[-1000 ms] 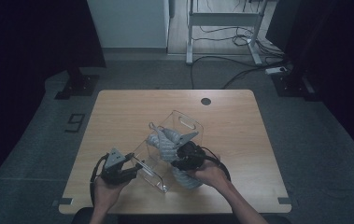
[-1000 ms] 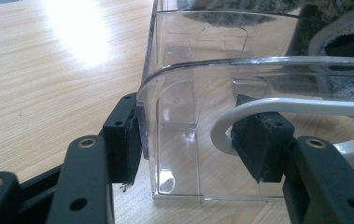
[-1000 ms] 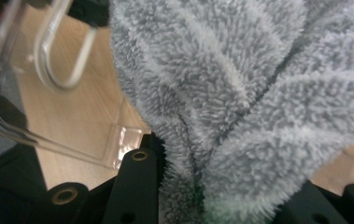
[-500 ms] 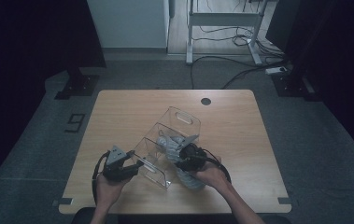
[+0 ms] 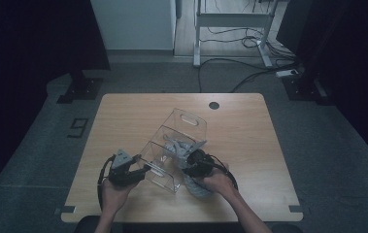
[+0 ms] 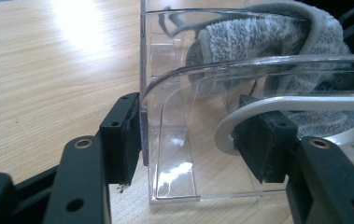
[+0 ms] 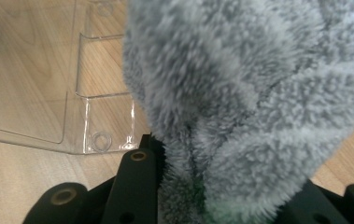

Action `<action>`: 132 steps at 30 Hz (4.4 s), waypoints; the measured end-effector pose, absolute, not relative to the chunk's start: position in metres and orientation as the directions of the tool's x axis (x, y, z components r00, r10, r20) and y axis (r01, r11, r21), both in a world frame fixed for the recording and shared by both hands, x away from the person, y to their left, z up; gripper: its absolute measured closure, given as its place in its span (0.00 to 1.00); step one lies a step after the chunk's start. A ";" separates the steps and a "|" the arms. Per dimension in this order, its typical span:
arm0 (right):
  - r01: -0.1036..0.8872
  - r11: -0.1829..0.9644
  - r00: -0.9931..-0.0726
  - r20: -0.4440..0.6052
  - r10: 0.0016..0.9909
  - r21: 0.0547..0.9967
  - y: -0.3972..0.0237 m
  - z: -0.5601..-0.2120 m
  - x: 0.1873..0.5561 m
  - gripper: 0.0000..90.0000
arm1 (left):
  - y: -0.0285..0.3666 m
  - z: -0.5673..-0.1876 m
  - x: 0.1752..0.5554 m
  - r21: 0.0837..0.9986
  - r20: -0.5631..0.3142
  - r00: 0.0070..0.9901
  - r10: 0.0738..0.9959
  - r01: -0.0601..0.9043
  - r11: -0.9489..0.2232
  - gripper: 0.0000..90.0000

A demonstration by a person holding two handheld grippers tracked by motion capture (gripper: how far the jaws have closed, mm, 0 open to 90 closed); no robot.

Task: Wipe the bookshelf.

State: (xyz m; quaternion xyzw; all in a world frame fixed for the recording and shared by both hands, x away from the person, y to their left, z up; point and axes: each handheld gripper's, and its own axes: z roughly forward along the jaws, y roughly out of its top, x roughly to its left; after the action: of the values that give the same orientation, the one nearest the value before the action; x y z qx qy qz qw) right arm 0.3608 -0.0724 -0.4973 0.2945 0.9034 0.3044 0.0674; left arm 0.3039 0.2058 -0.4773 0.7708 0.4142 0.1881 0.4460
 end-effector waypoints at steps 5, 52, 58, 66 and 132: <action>0.495 0.645 -0.816 0.056 0.576 0.582 -0.072 -0.506 0.361 0.77 | 0.206 -0.478 0.304 0.845 -0.078 0.589 0.804 0.468 -0.260 0.47; 0.444 0.606 -0.849 0.094 0.520 0.660 -0.090 -0.413 0.351 0.75 | 0.244 -0.506 0.300 0.752 -0.045 0.619 0.784 0.537 -0.381 0.06; 0.429 0.594 -0.856 0.095 0.509 0.680 -0.086 -0.391 0.353 0.75 | 0.248 -0.514 0.304 0.723 -0.040 0.614 0.788 0.562 -0.401 0.01; 0.405 0.596 -0.872 0.096 0.480 0.694 -0.069 -0.364 0.356 0.75 | 0.255 -0.523 0.307 0.691 -0.021 0.614 0.789 0.580 -0.432 0.00; 0.338 0.722 -0.922 0.060 0.382 0.604 0.026 -0.393 0.345 0.73 | 0.279 -0.543 0.311 0.603 -0.008 0.637 0.771 0.618 -0.504 0.00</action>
State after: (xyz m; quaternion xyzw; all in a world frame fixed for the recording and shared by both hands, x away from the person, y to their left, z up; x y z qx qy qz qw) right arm 0.3446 0.0261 -0.3928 0.1940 0.9272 0.3185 0.0341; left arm 0.3113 0.2793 -0.5430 0.8572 0.4049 0.1320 0.2896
